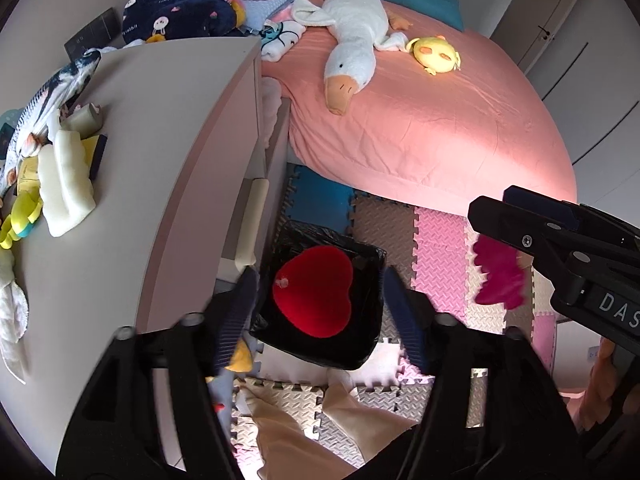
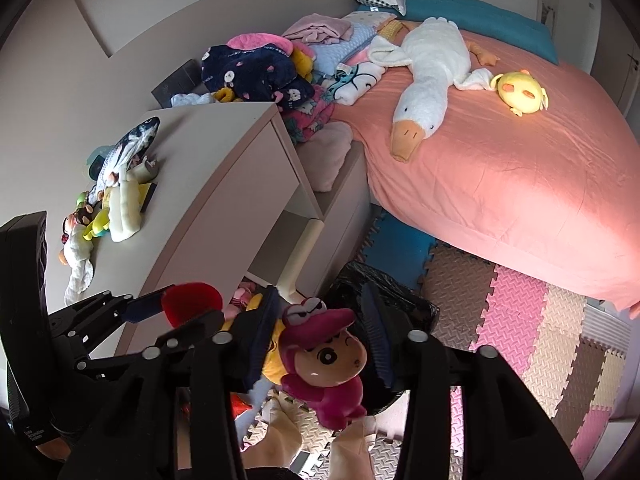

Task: Collect trash
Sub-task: 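Open both tools to drop the heart and figure into the bin, then move both tools back over the desk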

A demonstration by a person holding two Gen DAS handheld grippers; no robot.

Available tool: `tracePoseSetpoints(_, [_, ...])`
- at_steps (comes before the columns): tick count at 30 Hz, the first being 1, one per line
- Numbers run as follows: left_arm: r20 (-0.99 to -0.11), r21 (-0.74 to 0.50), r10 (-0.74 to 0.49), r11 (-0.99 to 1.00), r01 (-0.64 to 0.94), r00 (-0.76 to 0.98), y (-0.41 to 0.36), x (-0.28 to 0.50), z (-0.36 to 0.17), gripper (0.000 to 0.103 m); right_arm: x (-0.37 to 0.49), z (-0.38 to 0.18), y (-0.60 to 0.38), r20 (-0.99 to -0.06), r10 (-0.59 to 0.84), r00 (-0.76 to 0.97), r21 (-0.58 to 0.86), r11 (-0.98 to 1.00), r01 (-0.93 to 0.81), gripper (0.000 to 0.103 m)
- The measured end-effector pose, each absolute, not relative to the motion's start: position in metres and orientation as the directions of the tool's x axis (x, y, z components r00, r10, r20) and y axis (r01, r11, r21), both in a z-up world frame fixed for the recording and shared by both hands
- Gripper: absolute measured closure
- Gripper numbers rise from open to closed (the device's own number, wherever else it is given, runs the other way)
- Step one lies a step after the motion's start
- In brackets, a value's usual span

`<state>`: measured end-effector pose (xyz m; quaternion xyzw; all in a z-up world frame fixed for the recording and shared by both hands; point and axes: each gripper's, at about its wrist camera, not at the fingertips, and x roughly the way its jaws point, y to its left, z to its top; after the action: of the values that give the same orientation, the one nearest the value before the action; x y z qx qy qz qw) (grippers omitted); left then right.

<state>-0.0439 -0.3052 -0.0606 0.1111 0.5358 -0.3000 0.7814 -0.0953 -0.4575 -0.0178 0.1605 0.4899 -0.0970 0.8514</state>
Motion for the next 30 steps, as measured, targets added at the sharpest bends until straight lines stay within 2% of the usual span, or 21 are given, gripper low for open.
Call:
tracePoseSetpoints(1, [-0.901, -0.136, -0.344, 0.802, 0.581, 0.264, -0.305, -0.044, -0.060, 0.006, -0.095, -0.016, -0.460, -0.862, -0.023, 0.507, 0.170, 0.928, 0.331, 0.033])
tracePoseSetpoints(7, [-0.914, 0.002, -0.240, 0.805, 0.593, 0.328, -0.316, -0.044, -0.060, 0.006, -0.095, -0.011, -0.472, -0.859, -0.047, 0.510, 0.169, 0.914, 0.369, 0.031])
tracePoseSetpoints(12, [-0.903, -0.062, -0.307, 0.786, 0.615, 0.302, -0.311, -0.046, -0.058, 0.006, -0.095, -0.015, -0.473, -0.864, -0.042, 0.502, 0.179, 0.906, 0.383, 0.031])
tracePoseSetpoints(21, [-0.890, -0.125, -0.359, 0.785, 0.607, 0.281, -0.298, -0.035, -0.057, 0.006, -0.090, -0.018, -0.465, -0.870, -0.041, 0.491, 0.174, 0.907, 0.384, 0.031])
tracePoseSetpoints(30, [-0.886, -0.119, -0.337, 0.828, 0.548, 0.317, -0.269, -0.024, -0.051, 0.006, -0.078, -0.016, -0.447, -0.864, -0.012, 0.503, 0.184, 0.923, 0.339, 0.031])
